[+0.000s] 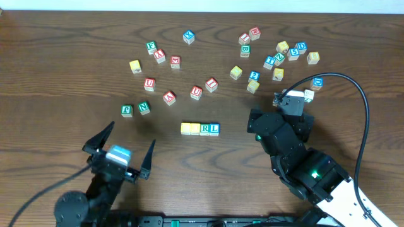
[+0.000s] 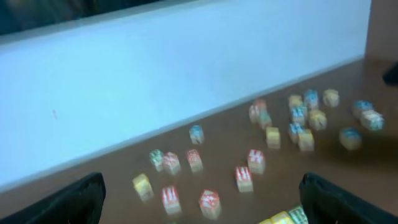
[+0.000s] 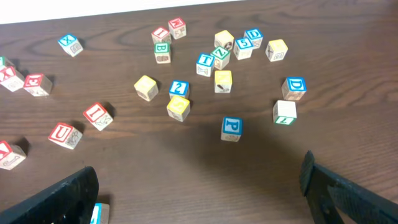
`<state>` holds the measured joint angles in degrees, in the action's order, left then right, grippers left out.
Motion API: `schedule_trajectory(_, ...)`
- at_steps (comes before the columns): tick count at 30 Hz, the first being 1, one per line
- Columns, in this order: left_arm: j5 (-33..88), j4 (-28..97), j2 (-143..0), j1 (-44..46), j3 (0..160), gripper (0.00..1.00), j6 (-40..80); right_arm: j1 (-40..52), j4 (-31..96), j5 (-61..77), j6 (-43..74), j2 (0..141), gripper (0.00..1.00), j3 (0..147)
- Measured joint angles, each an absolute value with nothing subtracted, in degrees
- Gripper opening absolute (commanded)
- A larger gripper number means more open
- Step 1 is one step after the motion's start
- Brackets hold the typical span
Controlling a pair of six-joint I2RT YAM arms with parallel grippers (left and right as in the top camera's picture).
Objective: Spell out CORL
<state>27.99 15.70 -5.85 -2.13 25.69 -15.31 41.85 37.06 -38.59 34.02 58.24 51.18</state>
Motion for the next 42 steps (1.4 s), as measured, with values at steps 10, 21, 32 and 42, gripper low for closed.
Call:
schedule_trajectory(10,29.08,-10.59,-0.60,-2.15,10.24,0.98,-15.31,41.85,37.08,-38.57,34.02,58.24,0.99,51.18)
schedule_trajectory(21,29.12,-17.80,-0.51,-2.15,0.36,0.98,-15.31,41.85,37.06,-38.59,34.02,58.24,0.99,51.18)
schedule_trajectory(32,28.12,0.12,-0.62,-2.15,1.23,0.98,-14.24,41.85,37.10,-38.57,34.02,58.28,0.99,51.18)
schedule_trajectory(42,28.12,0.10,-0.60,-2.15,1.23,0.98,-13.52,41.85,37.08,-38.57,34.02,58.28,0.99,51.18)
